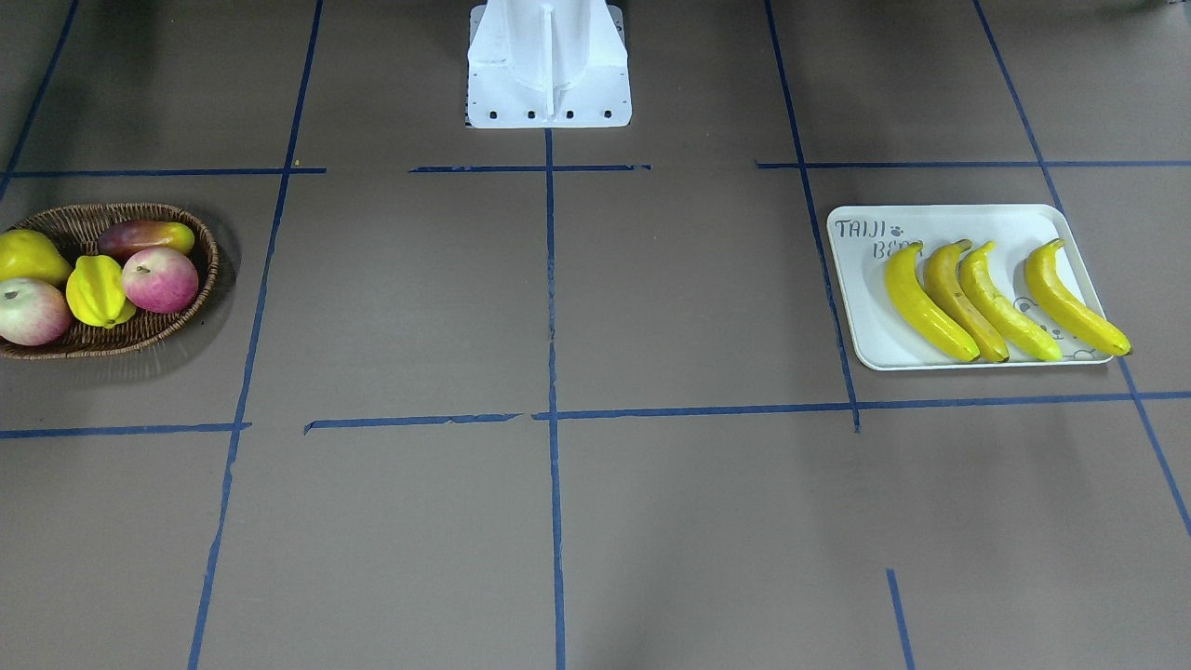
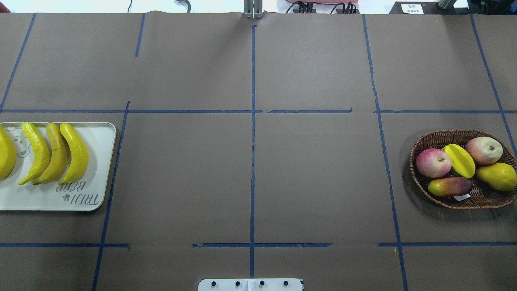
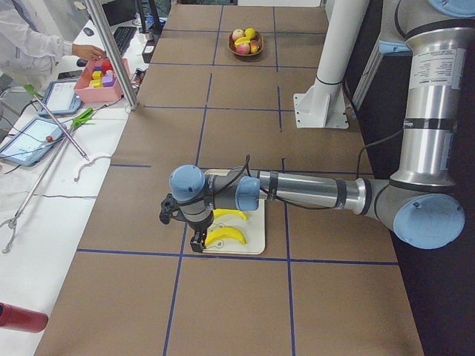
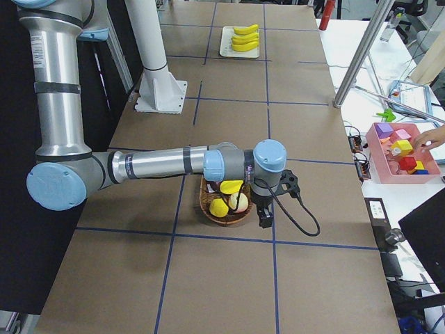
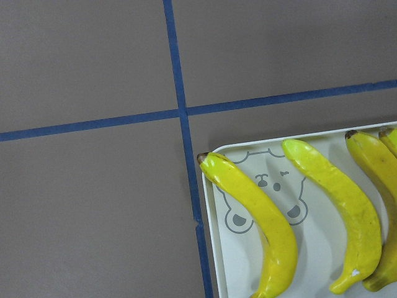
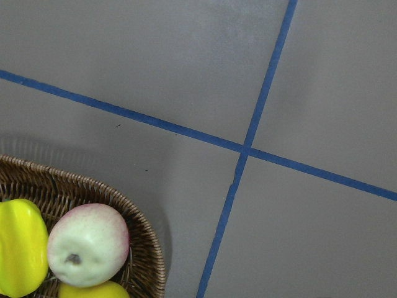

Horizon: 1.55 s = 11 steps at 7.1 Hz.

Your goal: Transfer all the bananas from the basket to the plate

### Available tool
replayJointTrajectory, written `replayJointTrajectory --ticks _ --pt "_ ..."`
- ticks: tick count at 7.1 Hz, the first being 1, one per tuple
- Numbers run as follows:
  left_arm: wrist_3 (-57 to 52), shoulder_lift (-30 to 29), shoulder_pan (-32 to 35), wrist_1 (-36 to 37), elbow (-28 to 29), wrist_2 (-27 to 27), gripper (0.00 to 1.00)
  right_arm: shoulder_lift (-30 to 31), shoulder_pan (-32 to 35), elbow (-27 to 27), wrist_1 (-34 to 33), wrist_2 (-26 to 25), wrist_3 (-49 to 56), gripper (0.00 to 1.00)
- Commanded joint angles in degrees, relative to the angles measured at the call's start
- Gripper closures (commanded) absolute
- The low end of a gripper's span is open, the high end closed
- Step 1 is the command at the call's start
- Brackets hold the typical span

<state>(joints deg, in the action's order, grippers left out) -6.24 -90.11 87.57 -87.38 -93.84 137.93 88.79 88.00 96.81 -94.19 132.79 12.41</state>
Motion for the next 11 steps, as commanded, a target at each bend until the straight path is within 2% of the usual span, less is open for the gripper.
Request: replayJointTrajectory --ticks 1,11 --pt "0.52 0.02 -0.03 -0.33 0.84 -0.2 0.0 0.06 0.15 0.05 0.06 0.36 -0.46 0.0" --pt "0.17 0.02 -0.12 -0.42 0.15 -0.91 0.0 1.65 0.15 0.05 0.68 0.72 -0.63 0.0"
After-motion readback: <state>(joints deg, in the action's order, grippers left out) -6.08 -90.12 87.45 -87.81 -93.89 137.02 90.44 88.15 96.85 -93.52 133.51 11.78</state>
